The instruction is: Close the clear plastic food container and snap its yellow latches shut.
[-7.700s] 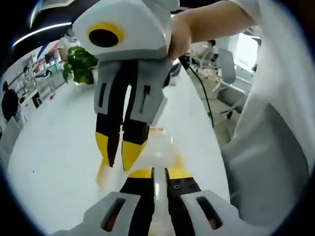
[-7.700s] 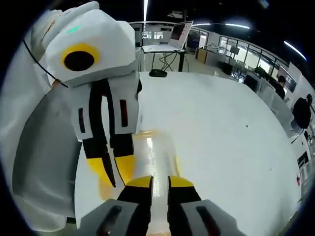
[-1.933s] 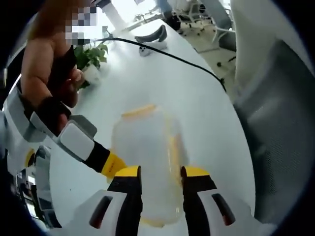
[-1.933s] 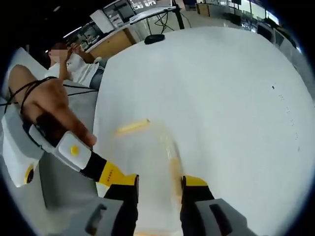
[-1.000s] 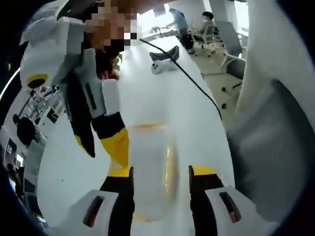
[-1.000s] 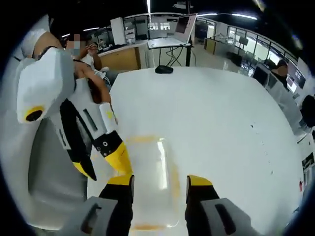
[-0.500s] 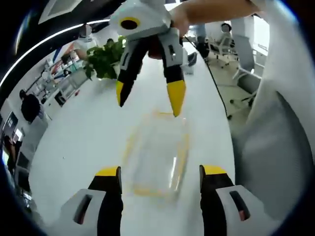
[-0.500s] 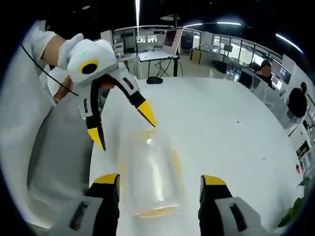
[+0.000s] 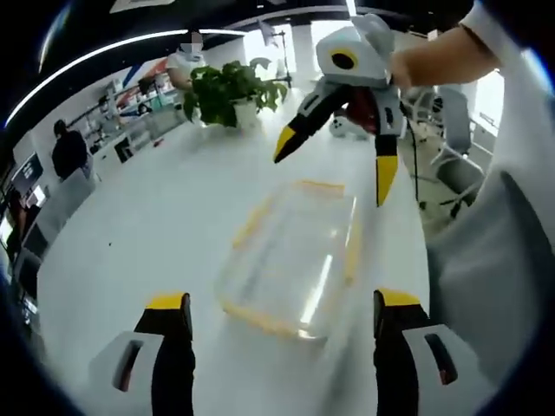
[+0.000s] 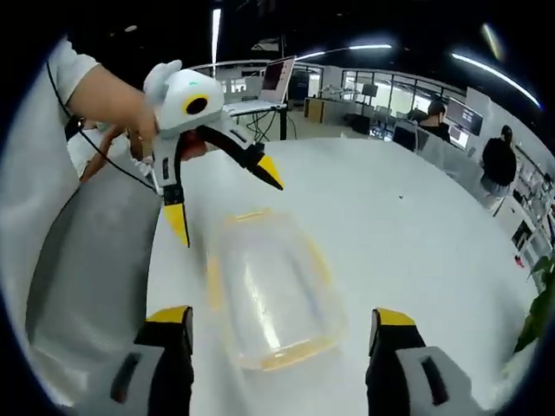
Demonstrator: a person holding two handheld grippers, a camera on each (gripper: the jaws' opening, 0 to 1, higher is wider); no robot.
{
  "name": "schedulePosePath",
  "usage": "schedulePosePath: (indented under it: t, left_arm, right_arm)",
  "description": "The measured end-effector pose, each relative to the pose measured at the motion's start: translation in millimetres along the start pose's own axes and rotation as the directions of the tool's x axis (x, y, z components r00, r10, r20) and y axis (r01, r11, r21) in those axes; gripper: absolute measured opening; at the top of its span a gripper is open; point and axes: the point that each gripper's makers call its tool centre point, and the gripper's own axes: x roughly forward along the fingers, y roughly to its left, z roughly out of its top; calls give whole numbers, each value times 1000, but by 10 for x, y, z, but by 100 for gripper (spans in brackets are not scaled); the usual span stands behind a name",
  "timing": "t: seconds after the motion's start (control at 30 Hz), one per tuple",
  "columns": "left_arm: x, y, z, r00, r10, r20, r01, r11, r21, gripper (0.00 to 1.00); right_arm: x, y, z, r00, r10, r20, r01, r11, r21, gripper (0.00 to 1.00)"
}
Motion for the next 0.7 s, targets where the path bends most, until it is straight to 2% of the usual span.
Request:
schedulePosePath:
  t: [0.07, 0.17, 0.23, 0.27, 0.33, 0.37, 0.53, 0.6, 0.7]
  left_arm:
    - [36, 2, 6, 1000, -9, 16, 9, 1000, -14, 91]
    - [100, 24, -18, 1000, -6, 17, 6, 1000, -25, 90]
    - [122, 35, -9, 999, -7, 34, 8, 1000, -9, 80]
    - [146, 37, -21, 999, -13, 33, 14, 1000, -17, 78]
    - [184, 62, -68, 1000, -4, 20, 4, 999, -36, 85]
    - [186, 64, -72, 1000, -4, 21, 5, 999, -39, 85]
    - [201, 65, -96, 1000, -10, 25, 11, 998, -62, 77]
    - [204, 41, -69, 999, -24, 45, 28, 996, -82, 72]
    - [217, 54, -63, 999, -22, 48, 26, 997, -72, 72]
  right_arm:
    - [26, 13, -30, 1000, 6, 4, -6, 1000, 11, 81]
    - [66, 21, -85, 1000, 10, 3, -10, 1000, 28, 81]
    - [86, 36, -123, 1000, 17, -2, -17, 999, 28, 81]
    - [93, 37, -128, 1000, 18, -3, -18, 1000, 24, 80]
    - [114, 18, -147, 1000, 12, -8, -12, 1000, 22, 81]
    - [123, 13, -158, 1000, 11, -12, -11, 1000, 22, 80]
    - [172, 27, -169, 1000, 20, -19, -20, 1000, 14, 76]
    - [176, 12, -152, 1000, 10, -11, -9, 1000, 11, 73]
    - [183, -10, -139, 1000, 5, -1, -5, 1000, 20, 69]
